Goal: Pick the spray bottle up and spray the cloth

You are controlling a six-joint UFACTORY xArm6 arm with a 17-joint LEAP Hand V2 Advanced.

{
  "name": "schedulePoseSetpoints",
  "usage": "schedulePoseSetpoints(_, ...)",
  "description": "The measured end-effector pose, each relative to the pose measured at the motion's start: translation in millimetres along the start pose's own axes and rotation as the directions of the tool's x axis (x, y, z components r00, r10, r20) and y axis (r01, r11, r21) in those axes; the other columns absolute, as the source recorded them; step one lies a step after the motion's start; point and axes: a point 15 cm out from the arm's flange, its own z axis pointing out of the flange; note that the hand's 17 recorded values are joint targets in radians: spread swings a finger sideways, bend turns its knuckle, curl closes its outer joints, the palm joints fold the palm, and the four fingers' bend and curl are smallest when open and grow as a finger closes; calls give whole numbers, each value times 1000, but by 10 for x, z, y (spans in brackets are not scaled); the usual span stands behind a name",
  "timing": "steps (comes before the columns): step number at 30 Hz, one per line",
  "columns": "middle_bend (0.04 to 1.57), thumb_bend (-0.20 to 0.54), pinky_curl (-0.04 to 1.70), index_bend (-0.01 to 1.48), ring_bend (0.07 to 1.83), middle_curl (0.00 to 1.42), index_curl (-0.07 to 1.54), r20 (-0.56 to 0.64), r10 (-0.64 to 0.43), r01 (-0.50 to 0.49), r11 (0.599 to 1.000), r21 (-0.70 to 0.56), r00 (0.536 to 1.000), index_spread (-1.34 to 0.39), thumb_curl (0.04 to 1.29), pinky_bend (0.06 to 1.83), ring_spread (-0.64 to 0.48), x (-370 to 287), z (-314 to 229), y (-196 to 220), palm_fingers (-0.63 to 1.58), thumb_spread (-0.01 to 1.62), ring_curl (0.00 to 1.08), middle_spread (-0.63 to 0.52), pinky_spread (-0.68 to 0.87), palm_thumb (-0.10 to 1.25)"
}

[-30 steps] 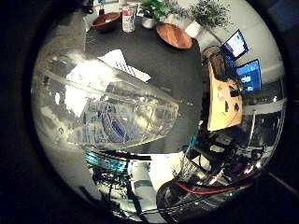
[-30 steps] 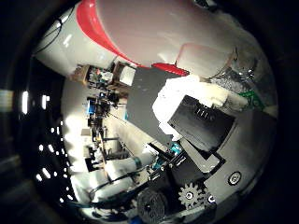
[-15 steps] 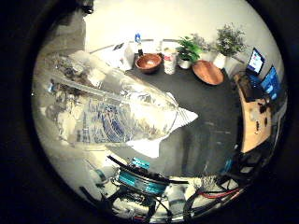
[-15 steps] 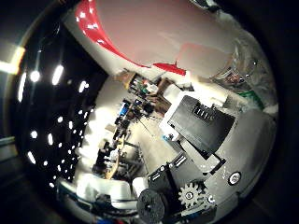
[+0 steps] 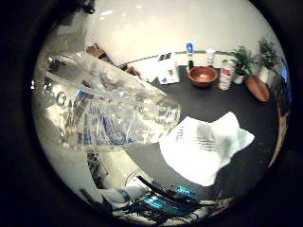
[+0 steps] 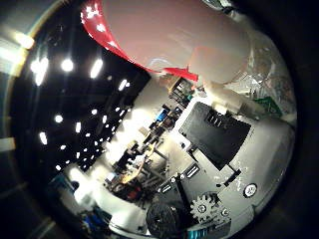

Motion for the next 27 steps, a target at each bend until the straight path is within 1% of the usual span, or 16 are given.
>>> schedulePoseSetpoints(2, 1327, -19, 658, 1186, 1403, 767, 665, 74, 12, -10, 1000, -29, 997, -282, 1034, 1324, -222, -16, 256, 130, 1184, 507, 674, -197, -307, 979)
schedulePoseSetpoints(4, 1328, -19, 658, 1184, 1403, 767, 664, 143, 47, -39, 998, -58, 989, -281, 1035, 1322, -223, -20, 456, 250, 1182, 505, 676, -197, -310, 979)
schedulePoseSetpoints(8, 1329, -19, 658, 1184, 1400, 766, 662, 280, 140, -121, 989, -85, 950, -281, 1037, 1322, -223, 26, 793, 385, 1183, 512, 679, -197, -311, 982)
schedulePoseSetpoints(9, 1329, -19, 658, 1184, 1400, 766, 661, 297, 156, -137, 987, -84, 942, -281, 1038, 1322, -224, 73, 862, 390, 1183, 512, 680, -197, -311, 982)
schedulePoseSetpoints(13, 1329, -18, 658, 1185, 1394, 765, 661, 308, 199, -177, 979, -98, 930, -280, 1039, 1322, -223, 330, 1089, 448, 1182, 497, 681, -197, -312, 990)
schedulePoseSetpoints(18, 1330, -20, 659, 1184, 1392, 764, 659, 309, 249, -224, 968, -117, 918, -280, 1038, 1321, -223, 681, 1244, 549, 1183, 484, 681, -197, -305, 993)
schedulePoseSetpoints(24, 1332, -17, 662, 1185, 1391, 764, 660, 281, 302, -275, 952, -131, 911, -279, 1037, 1319, -225, 1114, 1368, 697, 1180, 476, 683, -197, -300, 1001)
schedulePoseSetpoints(27, 1330, -20, 663, 1185, 1391, 764, 660, 262, 336, -306, 940, -149, 905, -279, 1035, 1318, -225, 1353, 1474, 851, 1179, 461, 684, -196, -301, 1004)
